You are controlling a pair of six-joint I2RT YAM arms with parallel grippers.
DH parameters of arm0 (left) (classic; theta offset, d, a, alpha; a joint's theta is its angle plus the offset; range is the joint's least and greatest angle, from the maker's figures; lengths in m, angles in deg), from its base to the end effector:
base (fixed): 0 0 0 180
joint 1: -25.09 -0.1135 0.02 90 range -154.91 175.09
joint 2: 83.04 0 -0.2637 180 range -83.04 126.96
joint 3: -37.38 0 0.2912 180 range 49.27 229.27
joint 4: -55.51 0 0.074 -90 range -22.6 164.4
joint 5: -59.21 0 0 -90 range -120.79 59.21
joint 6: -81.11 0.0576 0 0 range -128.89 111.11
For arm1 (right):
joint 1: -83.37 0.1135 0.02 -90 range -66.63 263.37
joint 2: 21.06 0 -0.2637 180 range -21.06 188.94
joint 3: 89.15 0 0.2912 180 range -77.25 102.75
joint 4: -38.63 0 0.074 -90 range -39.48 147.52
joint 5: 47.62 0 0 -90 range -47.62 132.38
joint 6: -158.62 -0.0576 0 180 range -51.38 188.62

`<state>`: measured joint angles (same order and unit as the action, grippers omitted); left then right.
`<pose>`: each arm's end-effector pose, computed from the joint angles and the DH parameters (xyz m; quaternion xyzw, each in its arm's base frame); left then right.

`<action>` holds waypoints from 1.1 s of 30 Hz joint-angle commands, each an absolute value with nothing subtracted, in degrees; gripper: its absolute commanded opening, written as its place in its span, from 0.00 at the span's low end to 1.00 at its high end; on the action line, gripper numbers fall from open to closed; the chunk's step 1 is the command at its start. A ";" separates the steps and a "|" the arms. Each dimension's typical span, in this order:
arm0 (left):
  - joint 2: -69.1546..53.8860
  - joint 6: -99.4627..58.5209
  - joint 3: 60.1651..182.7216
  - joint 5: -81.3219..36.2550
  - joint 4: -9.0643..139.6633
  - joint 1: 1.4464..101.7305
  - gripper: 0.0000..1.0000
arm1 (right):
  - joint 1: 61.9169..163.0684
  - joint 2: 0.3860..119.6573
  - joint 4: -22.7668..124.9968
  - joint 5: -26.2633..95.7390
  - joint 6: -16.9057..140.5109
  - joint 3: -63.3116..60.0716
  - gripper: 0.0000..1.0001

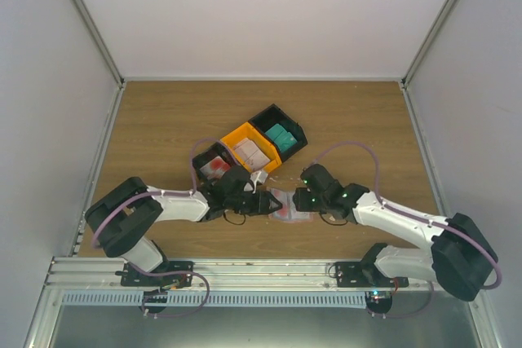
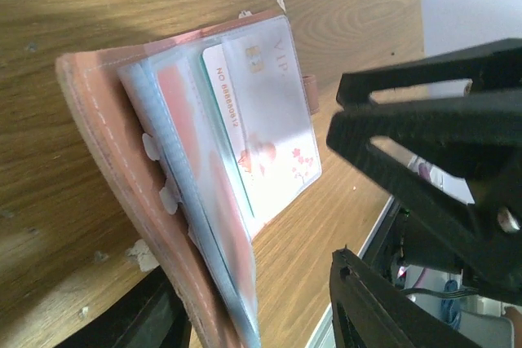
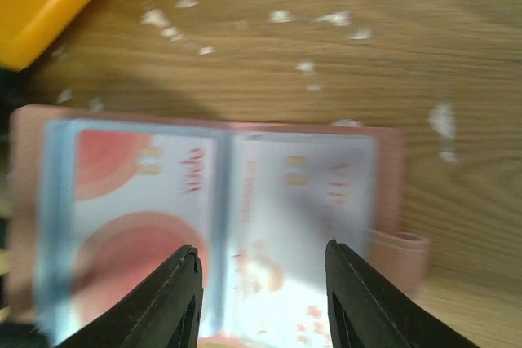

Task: Put the credit cards into the card holder
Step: Close the card holder at the center of the board.

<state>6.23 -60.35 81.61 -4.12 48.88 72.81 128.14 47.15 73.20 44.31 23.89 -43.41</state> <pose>0.1966 -0.2547 0.0932 0.0717 0.8789 -0.4570 0.1164 0.1879 0.1837 0.1367 0.0044 0.9588 0.1882 0.2128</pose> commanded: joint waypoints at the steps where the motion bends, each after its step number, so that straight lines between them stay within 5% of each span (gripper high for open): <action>1: 7.32 -56.92 84.60 -2.19 49.62 72.55 0.48 | 124.61 46.35 79.93 50.87 22.13 -44.40 0.44; 9: 8.06 -54.89 87.58 -0.99 52.69 72.55 0.49 | 120.41 47.34 80.59 49.65 22.91 -47.07 0.43; 15: 8.68 -54.33 88.79 -0.76 53.85 72.61 0.49 | 120.02 47.34 78.99 47.20 25.15 -47.91 0.29; 33: 13.15 -48.63 94.32 8.37 52.13 72.64 0.61 | 120.02 52.04 68.37 35.93 31.22 -49.37 0.37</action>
